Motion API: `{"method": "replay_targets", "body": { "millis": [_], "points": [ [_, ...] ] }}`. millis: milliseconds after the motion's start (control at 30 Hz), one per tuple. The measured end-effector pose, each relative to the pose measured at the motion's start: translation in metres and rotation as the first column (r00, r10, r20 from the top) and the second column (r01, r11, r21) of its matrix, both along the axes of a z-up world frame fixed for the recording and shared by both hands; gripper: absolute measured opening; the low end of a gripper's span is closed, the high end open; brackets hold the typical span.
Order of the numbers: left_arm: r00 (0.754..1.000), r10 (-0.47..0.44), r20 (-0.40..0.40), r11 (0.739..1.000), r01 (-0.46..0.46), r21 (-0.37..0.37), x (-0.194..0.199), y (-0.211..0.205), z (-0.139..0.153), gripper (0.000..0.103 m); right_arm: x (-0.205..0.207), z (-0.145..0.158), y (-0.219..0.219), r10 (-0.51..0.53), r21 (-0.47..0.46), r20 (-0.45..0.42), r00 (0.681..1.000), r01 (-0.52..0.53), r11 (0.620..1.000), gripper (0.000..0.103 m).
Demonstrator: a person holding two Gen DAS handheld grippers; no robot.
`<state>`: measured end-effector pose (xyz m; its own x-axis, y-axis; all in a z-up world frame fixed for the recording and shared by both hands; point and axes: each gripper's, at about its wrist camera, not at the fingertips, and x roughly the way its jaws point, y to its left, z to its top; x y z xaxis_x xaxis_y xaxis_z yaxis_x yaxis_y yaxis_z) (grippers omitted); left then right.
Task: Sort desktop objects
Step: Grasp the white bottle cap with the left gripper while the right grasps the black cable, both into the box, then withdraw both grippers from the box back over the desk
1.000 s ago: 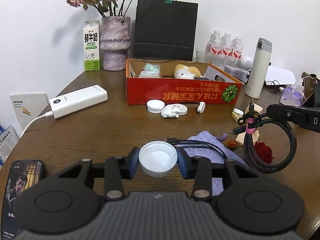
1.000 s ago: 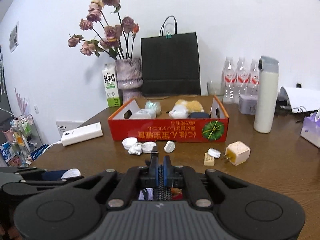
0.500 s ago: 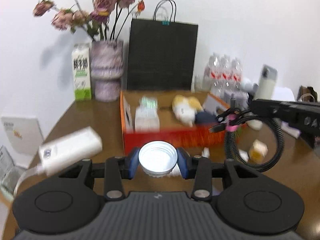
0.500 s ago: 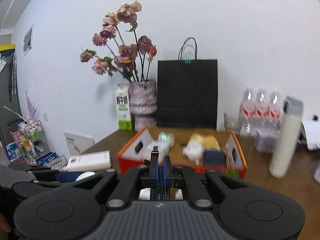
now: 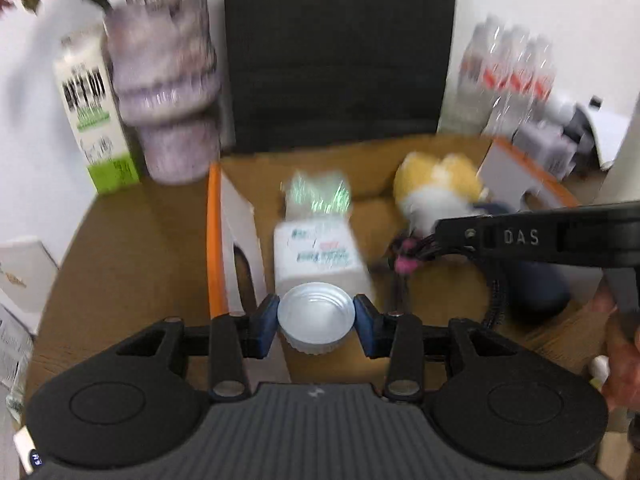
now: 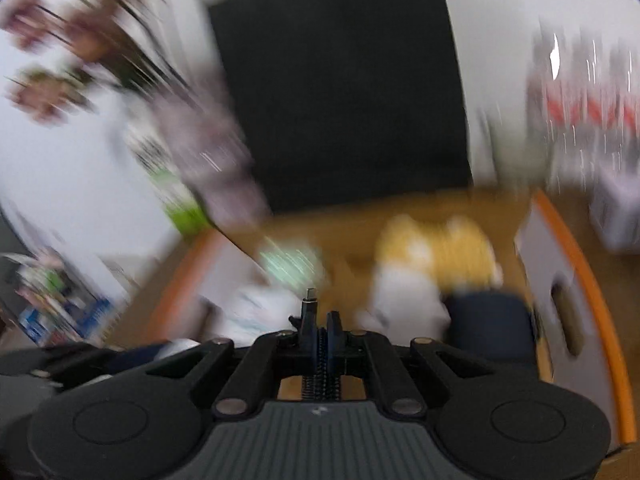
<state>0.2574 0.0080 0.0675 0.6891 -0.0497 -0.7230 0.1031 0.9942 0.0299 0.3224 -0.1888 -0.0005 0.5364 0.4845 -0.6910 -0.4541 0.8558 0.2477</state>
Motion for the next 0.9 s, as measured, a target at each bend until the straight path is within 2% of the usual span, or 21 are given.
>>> {"method": "replay_targets", "body": {
  "millis": [67, 133, 233, 267, 333, 433, 533, 600, 667, 733, 833, 900],
  "points": [
    [0.999, -0.032, -0.009, 0.999, 0.032, 0.011, 0.002, 0.001, -0.008, 0.043, 0.008, -0.017, -0.004, 0.002, -0.003, -0.07, 0.998, -0.002, 1.0, 0.006],
    [0.999, -0.044, -0.001, 0.998, 0.044, 0.053, 0.003, -0.004, -0.01, 0.043, 0.011, -0.027, -0.004, -0.013, -0.033, -0.082, 0.997, 0.01, 0.999, 0.006],
    [0.998, -0.048, -0.036, 0.999, 0.049, 0.021, 0.003, -0.004, -0.007, 0.056, 0.009, -0.026, -0.002, 0.006, -0.082, -0.067, 0.998, -0.012, 0.997, 0.012],
    [0.998, -0.042, -0.039, 0.999, 0.042, 0.003, 0.002, -0.002, -0.001, 0.061, 0.007, -0.022, -0.003, 0.002, -0.09, -0.067, 0.998, -0.008, 0.996, 0.019],
    [1.0, -0.023, -0.017, 1.0, 0.023, -0.007, -0.001, -0.001, 0.012, 0.061, 0.002, -0.007, -0.007, 0.01, -0.072, -0.046, 0.999, -0.013, 0.997, 0.032],
    [1.0, 0.017, 0.015, 1.0, -0.016, -0.02, -0.007, 0.005, 0.038, 0.067, -0.013, 0.03, -0.011, 0.038, -0.054, 0.031, 0.999, -0.036, 0.998, 0.048],
    [0.997, 0.054, 0.054, 0.998, -0.052, -0.048, -0.022, 0.01, 0.062, 0.076, -0.034, 0.062, -0.015, 0.053, -0.076, 0.118, 0.992, -0.044, 0.996, 0.065],
    [0.99, 0.094, 0.103, 0.995, -0.09, -0.036, -0.041, 0.01, 0.068, 0.098, -0.052, 0.072, -0.023, 0.052, -0.084, 0.163, 0.985, -0.039, 0.996, 0.075],
    [0.976, 0.149, 0.156, 0.989, -0.151, 0.003, -0.064, 0.01, 0.063, 0.101, -0.073, 0.069, -0.035, 0.059, -0.079, 0.178, 0.982, -0.046, 0.996, 0.078],
    [0.973, 0.187, 0.137, 0.982, -0.189, 0.002, -0.088, 0.01, 0.05, 0.101, -0.1, 0.055, -0.049, 0.05, -0.085, 0.182, 0.982, -0.035, 0.996, 0.077],
    [0.97, 0.205, 0.133, 0.976, -0.192, -0.103, -0.142, 0.013, 0.025, 0.103, -0.151, 0.032, -0.071, 0.017, -0.109, 0.24, 0.971, 0.01, 0.994, 0.077],
    [0.97, 0.209, 0.128, 0.973, -0.193, -0.128, -0.174, 0.013, 0.005, 0.103, -0.188, 0.017, -0.086, 0.009, -0.125, 0.288, 0.958, 0.028, 0.992, 0.078]
  ]
}}
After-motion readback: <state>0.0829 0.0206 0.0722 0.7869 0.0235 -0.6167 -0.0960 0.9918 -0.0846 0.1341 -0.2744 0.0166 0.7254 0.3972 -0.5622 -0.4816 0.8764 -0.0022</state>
